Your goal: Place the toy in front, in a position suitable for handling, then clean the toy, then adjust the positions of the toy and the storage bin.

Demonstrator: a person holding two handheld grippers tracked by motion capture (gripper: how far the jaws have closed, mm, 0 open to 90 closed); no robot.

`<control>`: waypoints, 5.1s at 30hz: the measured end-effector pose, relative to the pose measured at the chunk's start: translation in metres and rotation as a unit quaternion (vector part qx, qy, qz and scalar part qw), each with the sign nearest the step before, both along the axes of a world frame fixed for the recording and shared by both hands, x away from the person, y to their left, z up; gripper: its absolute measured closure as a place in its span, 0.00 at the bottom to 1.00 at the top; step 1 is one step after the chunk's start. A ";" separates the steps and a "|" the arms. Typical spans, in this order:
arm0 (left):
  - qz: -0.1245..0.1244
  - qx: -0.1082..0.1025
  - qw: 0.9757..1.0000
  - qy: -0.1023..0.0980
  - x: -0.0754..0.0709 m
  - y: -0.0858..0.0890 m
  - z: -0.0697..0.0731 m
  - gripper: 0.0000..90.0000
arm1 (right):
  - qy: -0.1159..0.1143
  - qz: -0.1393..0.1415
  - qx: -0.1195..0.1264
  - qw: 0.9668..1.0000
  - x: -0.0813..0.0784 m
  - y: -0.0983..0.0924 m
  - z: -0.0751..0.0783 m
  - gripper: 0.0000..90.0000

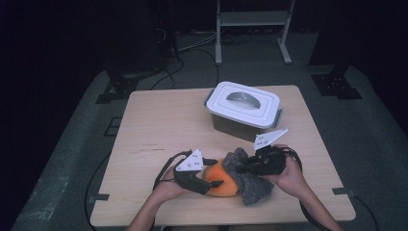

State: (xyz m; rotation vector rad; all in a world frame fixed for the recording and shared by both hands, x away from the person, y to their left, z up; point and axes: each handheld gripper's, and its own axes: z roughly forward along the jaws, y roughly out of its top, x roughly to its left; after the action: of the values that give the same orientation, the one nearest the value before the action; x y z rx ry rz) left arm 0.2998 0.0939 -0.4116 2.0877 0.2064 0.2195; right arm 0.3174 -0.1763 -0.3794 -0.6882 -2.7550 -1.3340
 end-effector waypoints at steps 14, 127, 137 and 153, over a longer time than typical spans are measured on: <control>0.016 -0.019 0.999 0.045 0.014 0.023 -0.010 0.46 | 0.049 -0.037 0.040 0.997 -0.002 -0.036 -0.039 0.85; 0.007 -0.012 0.998 0.056 0.013 0.008 -0.007 0.34 | 0.029 -0.019 0.038 0.999 -0.016 -0.027 -0.036 0.84; 0.007 -0.016 0.998 0.059 0.013 0.011 -0.011 0.35 | 0.020 -0.021 0.053 0.998 -0.016 -0.028 -0.029 0.84; 0.013 -0.024 0.997 0.067 0.022 0.023 -0.017 0.44 | 0.024 -0.028 0.051 0.998 -0.010 -0.027 -0.041 0.85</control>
State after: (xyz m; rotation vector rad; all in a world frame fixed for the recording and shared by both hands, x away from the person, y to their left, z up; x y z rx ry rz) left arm 0.3218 0.1170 -0.4288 2.0550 0.3165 0.0890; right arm 0.3076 -0.2037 -0.4203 -0.7850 -2.6274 -1.4366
